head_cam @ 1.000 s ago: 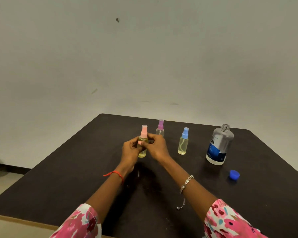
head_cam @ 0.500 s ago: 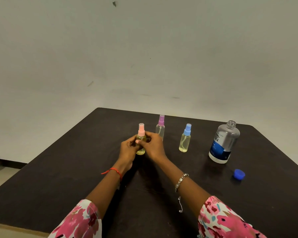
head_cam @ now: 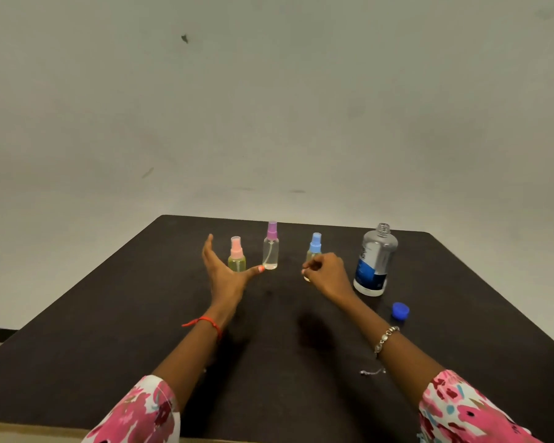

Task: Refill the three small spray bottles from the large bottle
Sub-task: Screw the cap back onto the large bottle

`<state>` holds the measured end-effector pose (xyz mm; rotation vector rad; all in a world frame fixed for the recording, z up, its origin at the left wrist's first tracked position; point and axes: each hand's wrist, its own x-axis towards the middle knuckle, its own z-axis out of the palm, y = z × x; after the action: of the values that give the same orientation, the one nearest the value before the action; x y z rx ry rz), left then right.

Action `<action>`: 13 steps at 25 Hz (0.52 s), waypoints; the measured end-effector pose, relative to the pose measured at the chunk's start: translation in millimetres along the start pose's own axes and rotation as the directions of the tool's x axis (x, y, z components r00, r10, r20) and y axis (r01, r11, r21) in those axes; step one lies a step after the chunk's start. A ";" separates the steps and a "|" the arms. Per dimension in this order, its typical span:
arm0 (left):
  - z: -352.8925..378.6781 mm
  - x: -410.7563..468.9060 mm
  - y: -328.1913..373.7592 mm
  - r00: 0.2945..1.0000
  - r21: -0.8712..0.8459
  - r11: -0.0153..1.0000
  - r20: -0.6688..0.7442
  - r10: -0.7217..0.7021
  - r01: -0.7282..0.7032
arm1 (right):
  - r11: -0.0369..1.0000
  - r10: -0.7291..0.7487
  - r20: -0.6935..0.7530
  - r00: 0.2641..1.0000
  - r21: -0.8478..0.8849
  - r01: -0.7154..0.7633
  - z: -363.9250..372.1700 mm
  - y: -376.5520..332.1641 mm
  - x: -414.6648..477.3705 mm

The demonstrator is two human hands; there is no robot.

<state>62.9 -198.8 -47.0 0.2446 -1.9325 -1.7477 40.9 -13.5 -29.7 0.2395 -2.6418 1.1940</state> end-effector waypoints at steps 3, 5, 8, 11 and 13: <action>20.8 -24.4 17.0 0.977 -0.019 0.976 -0.011 0.215 -0.215 | 0.995 0.035 -0.021 0.999 -0.092 -0.037 -38.0 20.0 -11.4; 37.7 -40.5 27.2 0.942 -0.022 0.943 0.023 0.334 -0.333 | 0.985 0.096 -0.063 0.993 -0.139 -0.104 -59.4 33.8 -18.5; 66.3 -56.0 32.5 0.942 0.001 0.954 0.155 0.297 -0.301 | 0.958 0.206 -0.091 0.974 -0.186 -0.220 -83.7 49.9 -27.4; 90.1 -61.3 25.2 0.959 0.010 1.000 0.281 -0.027 0.025 | 0.979 0.192 0.048 0.980 -0.083 -0.188 -85.4 53.2 -35.9; 96.3 -58.3 15.0 0.914 0.031 0.980 0.355 -0.197 0.199 | 0.984 0.174 0.157 0.972 -0.005 -0.175 -73.3 52.1 -33.2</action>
<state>68.6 -85.4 -50.5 0.1294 -2.2221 -2.0450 70.6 77.6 -29.3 0.1079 -2.8455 1.2891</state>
